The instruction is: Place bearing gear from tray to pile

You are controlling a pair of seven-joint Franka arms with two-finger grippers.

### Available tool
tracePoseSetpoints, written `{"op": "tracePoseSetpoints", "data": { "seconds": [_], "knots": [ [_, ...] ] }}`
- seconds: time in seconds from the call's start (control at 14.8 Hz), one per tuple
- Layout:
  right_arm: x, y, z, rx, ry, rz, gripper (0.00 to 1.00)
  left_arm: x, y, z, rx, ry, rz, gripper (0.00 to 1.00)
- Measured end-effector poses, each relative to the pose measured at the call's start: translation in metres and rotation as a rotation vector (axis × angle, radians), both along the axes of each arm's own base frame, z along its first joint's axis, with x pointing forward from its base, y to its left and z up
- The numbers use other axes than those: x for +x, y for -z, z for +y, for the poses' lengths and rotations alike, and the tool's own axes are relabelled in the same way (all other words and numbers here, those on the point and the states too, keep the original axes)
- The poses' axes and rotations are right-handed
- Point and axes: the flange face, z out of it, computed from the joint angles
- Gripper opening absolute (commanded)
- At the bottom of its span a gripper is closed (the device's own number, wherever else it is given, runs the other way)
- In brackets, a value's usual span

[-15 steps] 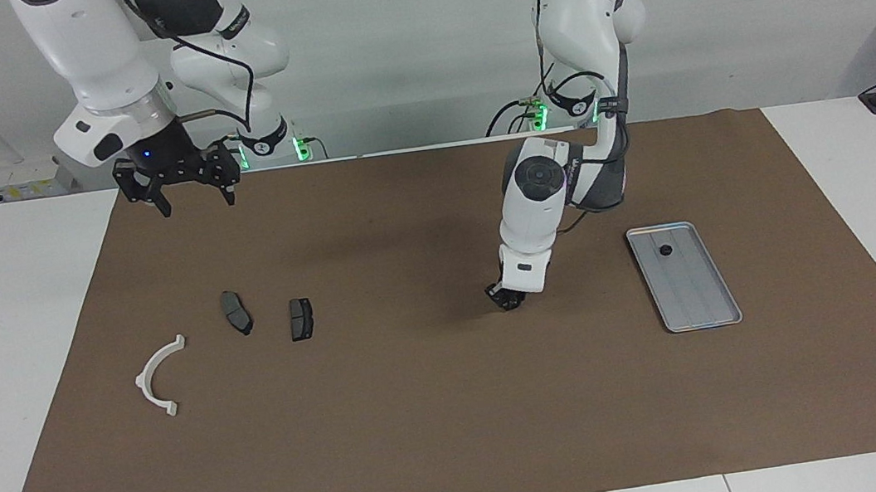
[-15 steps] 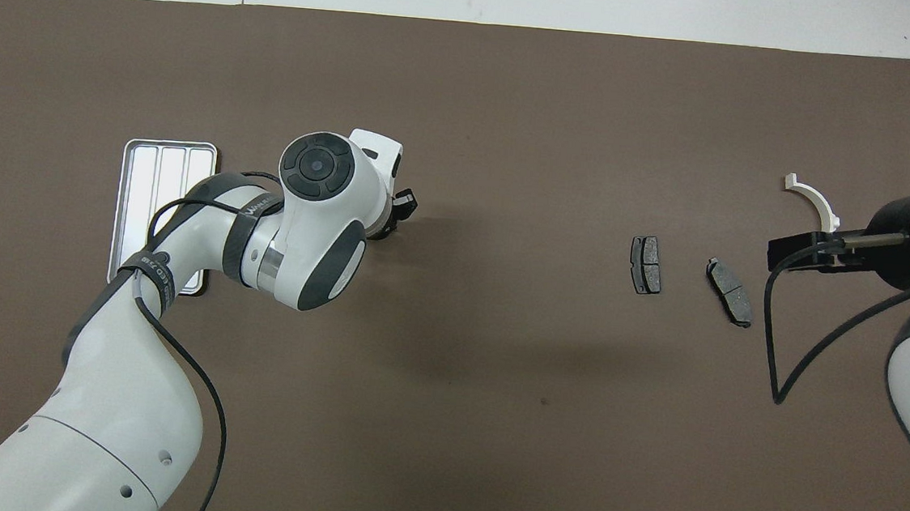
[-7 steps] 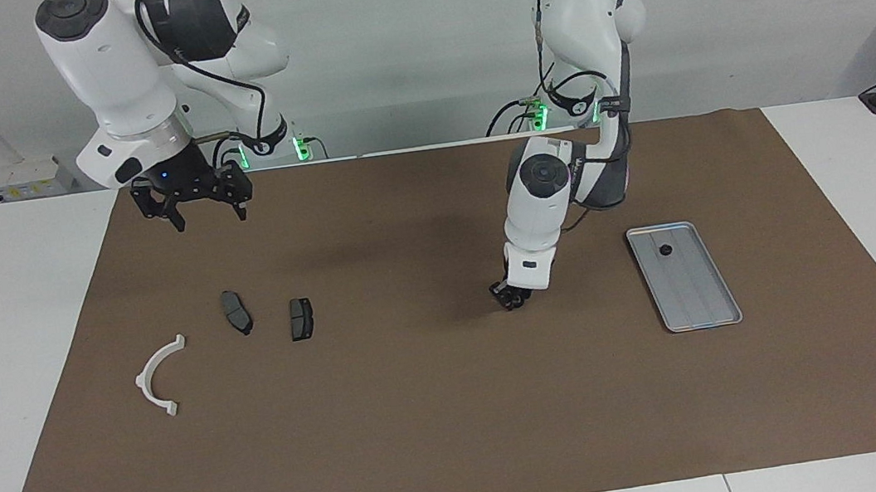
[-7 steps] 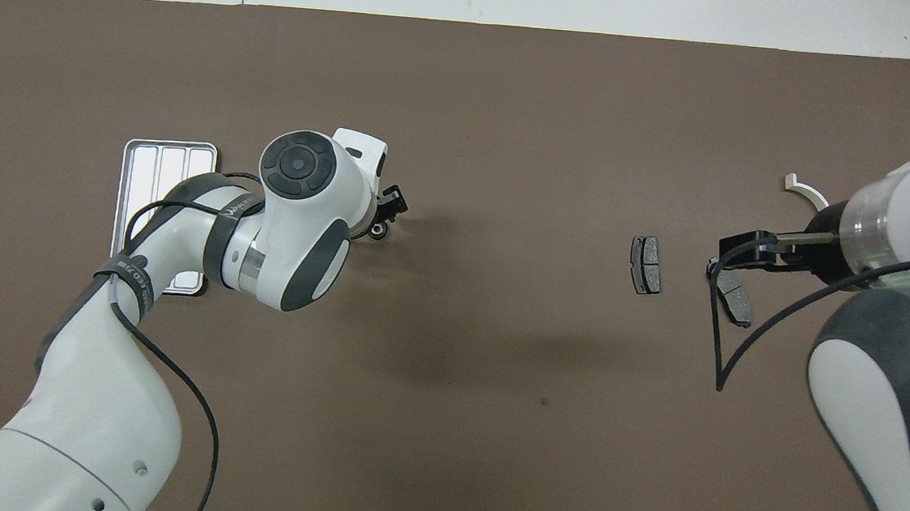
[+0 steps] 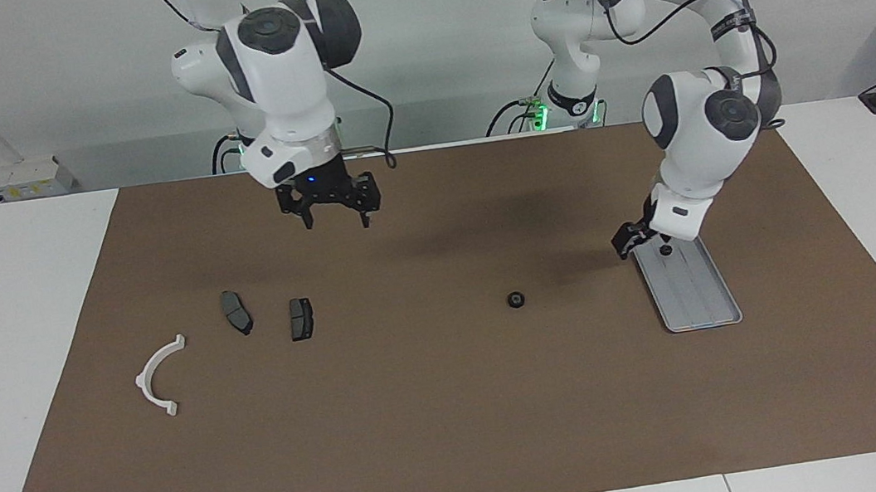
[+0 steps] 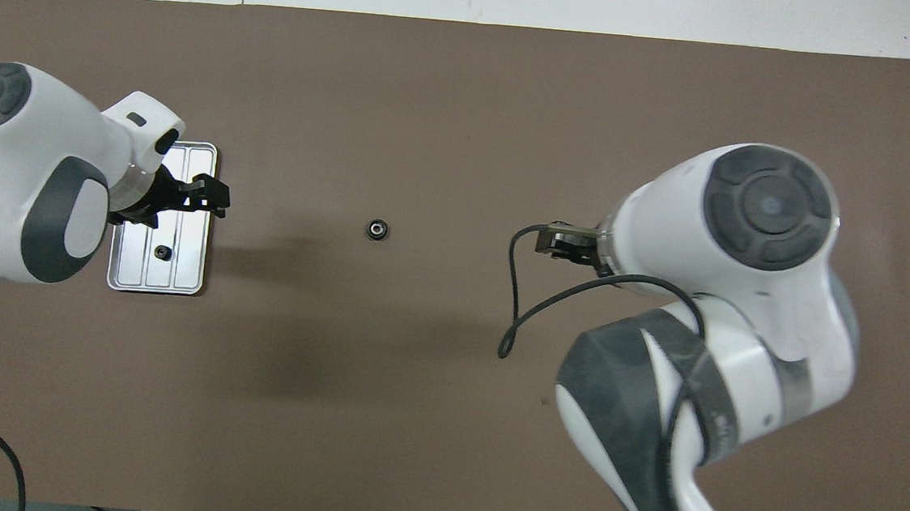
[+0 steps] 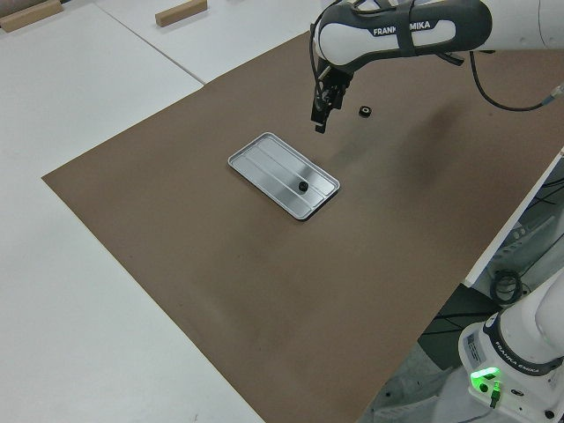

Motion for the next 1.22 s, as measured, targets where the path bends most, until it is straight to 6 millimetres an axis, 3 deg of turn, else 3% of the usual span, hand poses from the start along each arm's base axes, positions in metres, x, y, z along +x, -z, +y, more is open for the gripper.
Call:
{"op": "tracePoseSetpoints", "data": {
  "seconds": [0.14, 0.27, 0.34, 0.68, 0.88, 1.22],
  "knots": [
    [0.002, 0.029, 0.053, 0.005, 0.067, 0.001, 1.00, -0.004, 0.018, 0.030, -0.003, 0.009, -0.023, 1.00],
    [0.010, 0.051, 0.098, 0.004, 0.105, 0.006, 1.00, -0.010, 0.035, 0.040, -0.002, 0.013, -0.040, 0.97],
    [0.016, 0.061, 0.114, 0.001, 0.116, 0.008, 1.00, -0.014, 0.042, 0.044, -0.002, 0.019, -0.042, 0.89],
    [0.037, 0.121, 0.187, -0.055, 0.189, -0.011, 1.00, -0.029, 0.067, 0.053, -0.001, 0.024, -0.032, 0.75],
    [0.049, 0.138, 0.217, -0.048, 0.188, -0.026, 1.00, -0.034, 0.075, 0.053, -0.001, 0.024, -0.023, 0.71],
    [0.049, 0.167, 0.244, -0.053, 0.164, -0.024, 1.00, -0.036, 0.078, 0.054, 0.000, 0.023, -0.024, 0.61]
  ]
}}
